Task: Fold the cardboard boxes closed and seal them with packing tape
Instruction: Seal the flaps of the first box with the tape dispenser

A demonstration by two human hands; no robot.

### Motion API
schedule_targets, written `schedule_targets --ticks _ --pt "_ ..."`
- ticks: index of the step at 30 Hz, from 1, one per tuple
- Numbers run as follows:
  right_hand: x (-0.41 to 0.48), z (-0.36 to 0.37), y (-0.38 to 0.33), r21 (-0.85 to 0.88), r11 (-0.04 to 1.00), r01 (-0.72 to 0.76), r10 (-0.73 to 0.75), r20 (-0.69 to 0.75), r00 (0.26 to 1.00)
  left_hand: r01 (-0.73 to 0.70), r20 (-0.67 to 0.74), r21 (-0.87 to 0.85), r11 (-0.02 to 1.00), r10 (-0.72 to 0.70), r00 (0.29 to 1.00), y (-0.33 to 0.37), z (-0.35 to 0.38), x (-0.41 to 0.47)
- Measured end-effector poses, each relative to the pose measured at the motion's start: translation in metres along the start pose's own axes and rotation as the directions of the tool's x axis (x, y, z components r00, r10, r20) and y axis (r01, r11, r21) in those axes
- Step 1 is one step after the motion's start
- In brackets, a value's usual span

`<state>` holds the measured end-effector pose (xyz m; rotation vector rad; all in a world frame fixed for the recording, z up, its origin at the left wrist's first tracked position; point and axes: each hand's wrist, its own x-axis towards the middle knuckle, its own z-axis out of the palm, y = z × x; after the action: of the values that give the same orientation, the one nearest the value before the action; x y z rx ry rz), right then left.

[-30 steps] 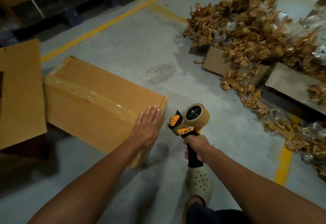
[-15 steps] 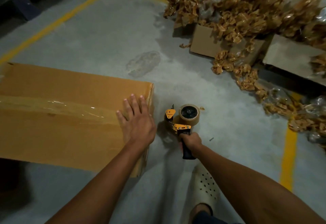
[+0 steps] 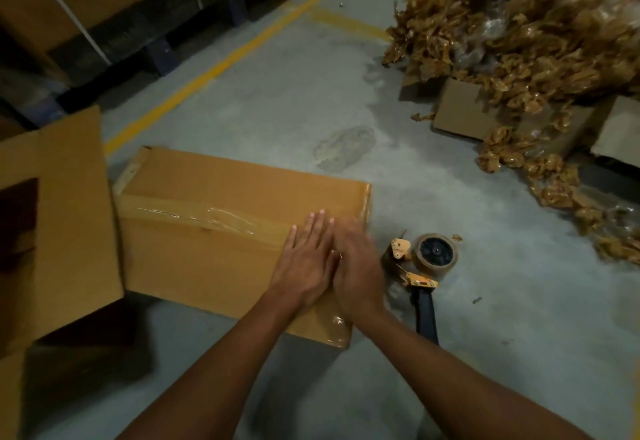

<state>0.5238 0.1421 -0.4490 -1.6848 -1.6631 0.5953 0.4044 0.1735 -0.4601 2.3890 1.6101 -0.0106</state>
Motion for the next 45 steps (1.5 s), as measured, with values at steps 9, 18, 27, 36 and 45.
schedule_targets --ticks 9,18,27,36,45 --pt "-0.005 0.050 -0.035 -0.620 0.783 0.045 0.148 0.256 0.955 0.305 -0.009 -0.009 0.952 -0.305 0.952 -0.070 -0.016 -0.034" --pt "0.001 0.037 -0.034 -0.568 0.784 0.250 0.034 0.441 0.897 0.519 -0.029 -0.045 0.854 -0.520 0.853 -0.120 -0.024 -0.047" --pt "0.034 0.081 -0.070 -0.433 0.725 0.536 -0.195 0.618 0.762 0.174 0.036 0.037 0.984 -0.175 0.984 -0.144 -0.023 -0.052" --pt "0.008 0.069 -0.081 -0.566 0.785 0.252 0.055 0.468 0.882 0.433 -0.102 -0.011 0.901 -0.432 0.896 -0.230 -0.039 -0.052" --pt "0.005 0.104 -0.110 -0.493 0.651 0.577 -0.106 0.694 0.712 0.741 -0.120 -0.344 0.577 -0.809 0.575 -0.266 -0.083 -0.084"
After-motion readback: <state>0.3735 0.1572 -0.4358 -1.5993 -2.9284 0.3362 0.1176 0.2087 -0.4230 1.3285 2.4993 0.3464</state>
